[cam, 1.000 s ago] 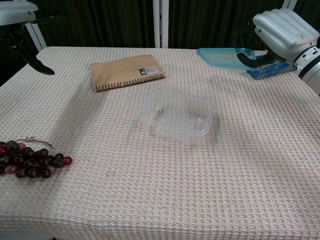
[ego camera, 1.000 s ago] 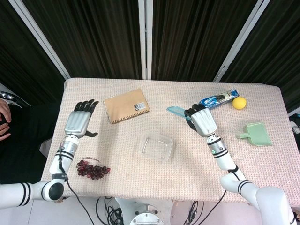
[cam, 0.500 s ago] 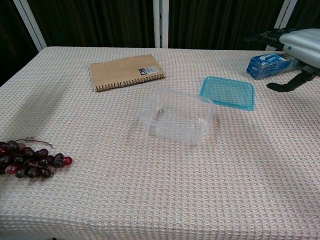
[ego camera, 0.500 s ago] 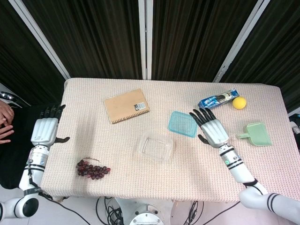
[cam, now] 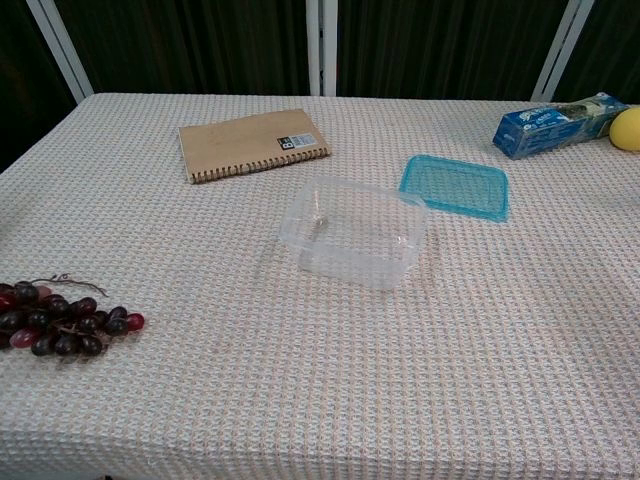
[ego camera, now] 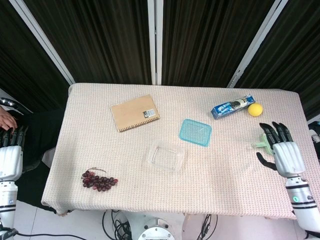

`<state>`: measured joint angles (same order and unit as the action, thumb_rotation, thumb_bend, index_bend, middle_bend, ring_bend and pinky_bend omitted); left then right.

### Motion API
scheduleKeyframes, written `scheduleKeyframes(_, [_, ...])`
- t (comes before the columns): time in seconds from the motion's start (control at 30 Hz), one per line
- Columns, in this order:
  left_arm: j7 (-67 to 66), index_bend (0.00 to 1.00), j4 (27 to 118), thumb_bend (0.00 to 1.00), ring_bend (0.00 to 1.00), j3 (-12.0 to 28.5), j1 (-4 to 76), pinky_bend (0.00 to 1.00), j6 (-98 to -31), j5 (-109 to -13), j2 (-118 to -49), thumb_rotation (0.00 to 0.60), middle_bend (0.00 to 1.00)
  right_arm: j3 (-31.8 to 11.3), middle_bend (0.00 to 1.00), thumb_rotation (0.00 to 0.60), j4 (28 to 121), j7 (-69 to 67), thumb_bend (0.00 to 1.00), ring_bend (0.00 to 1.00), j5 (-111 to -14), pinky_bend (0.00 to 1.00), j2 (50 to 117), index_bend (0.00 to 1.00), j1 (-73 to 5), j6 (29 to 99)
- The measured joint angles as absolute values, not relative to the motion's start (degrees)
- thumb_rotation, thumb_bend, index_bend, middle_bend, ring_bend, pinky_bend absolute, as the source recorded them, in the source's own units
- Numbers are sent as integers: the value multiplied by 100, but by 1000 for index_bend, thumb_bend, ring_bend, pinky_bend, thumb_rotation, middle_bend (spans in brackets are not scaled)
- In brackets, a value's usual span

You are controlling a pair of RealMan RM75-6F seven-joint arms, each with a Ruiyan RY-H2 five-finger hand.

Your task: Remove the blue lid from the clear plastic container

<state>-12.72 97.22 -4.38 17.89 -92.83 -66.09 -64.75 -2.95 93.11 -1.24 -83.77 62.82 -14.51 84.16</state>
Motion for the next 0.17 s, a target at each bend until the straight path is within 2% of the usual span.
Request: scheduleKeyframes(0.17, [-1153, 71, 9848, 0, 0, -564, 1293, 0, -9593, -6949, -6533, 600, 64, -106, 124, 600, 9355, -332, 227, 0, -8605, 19, 6255, 0, -932, 8917])
